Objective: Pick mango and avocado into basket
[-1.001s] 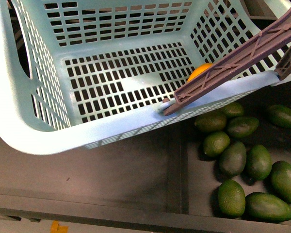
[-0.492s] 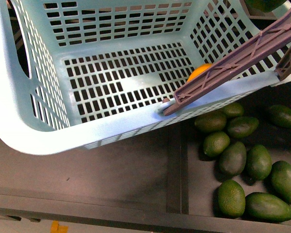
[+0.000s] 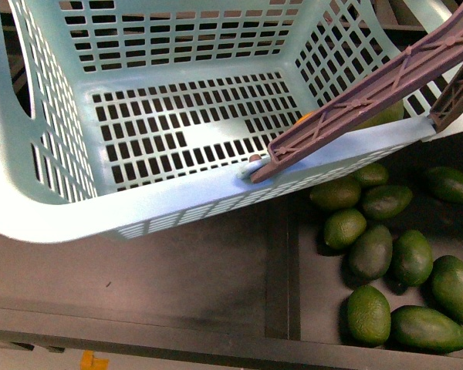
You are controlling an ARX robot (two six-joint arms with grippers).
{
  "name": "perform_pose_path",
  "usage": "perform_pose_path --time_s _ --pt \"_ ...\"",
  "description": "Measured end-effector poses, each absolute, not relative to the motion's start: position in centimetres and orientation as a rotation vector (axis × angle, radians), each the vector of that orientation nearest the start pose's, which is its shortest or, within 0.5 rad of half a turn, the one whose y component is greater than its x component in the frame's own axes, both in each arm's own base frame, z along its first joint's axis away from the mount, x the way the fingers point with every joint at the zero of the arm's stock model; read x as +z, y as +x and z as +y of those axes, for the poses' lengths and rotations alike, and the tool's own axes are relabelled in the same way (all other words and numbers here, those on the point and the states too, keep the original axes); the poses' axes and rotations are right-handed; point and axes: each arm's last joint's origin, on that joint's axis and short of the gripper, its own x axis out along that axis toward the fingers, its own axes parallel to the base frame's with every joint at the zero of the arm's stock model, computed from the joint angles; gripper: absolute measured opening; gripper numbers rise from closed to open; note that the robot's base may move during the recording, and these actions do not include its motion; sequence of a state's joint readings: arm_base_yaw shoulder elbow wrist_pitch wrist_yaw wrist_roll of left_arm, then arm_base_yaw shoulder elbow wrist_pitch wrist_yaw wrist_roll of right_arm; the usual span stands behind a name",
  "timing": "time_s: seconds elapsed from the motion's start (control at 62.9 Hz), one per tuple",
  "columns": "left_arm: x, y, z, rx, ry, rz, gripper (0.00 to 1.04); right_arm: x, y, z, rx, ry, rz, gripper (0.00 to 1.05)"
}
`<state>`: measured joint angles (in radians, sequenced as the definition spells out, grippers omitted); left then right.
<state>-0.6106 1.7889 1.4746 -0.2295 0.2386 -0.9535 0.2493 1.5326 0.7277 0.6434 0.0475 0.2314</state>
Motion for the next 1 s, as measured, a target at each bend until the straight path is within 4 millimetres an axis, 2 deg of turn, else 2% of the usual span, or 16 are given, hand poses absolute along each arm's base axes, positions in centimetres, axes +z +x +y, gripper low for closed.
perform_pose_path --time_s 0.175,0.334,0.445,0.635,0.89,1.001 --pt "29.3 33.3 -24.1 -0.495 -0.769 0.892 0.15 23.4 28.0 5.5 0.069 0.23 0.147 0.96" --pt "29.3 33.3 -24.1 -0.495 -0.769 0.892 0.15 23.8 24.7 3.4 -0.061 0.239 0.144 0.95" --pt "29.3 33.3 -24.1 -0.496 -0.769 0.893 0.15 23.6 22.8 2.6 0.0 0.122 0.001 0.76" --pt "29.3 33.2 -24.1 -0.497 -0.77 0.894 0.15 21.1 20.2 1.7 0.002 0.028 0.015 0.45" --pt "29.3 33.2 -24.1 -0.495 -0.768 0.892 0.15 19.5 17.6 0.3 0.014 0.009 0.008 0.03" --pt "29.3 33.2 -24.2 -0.498 -0.77 0.895 0.15 18.8 16.5 0.1 0.002 0.005 0.009 0.02"
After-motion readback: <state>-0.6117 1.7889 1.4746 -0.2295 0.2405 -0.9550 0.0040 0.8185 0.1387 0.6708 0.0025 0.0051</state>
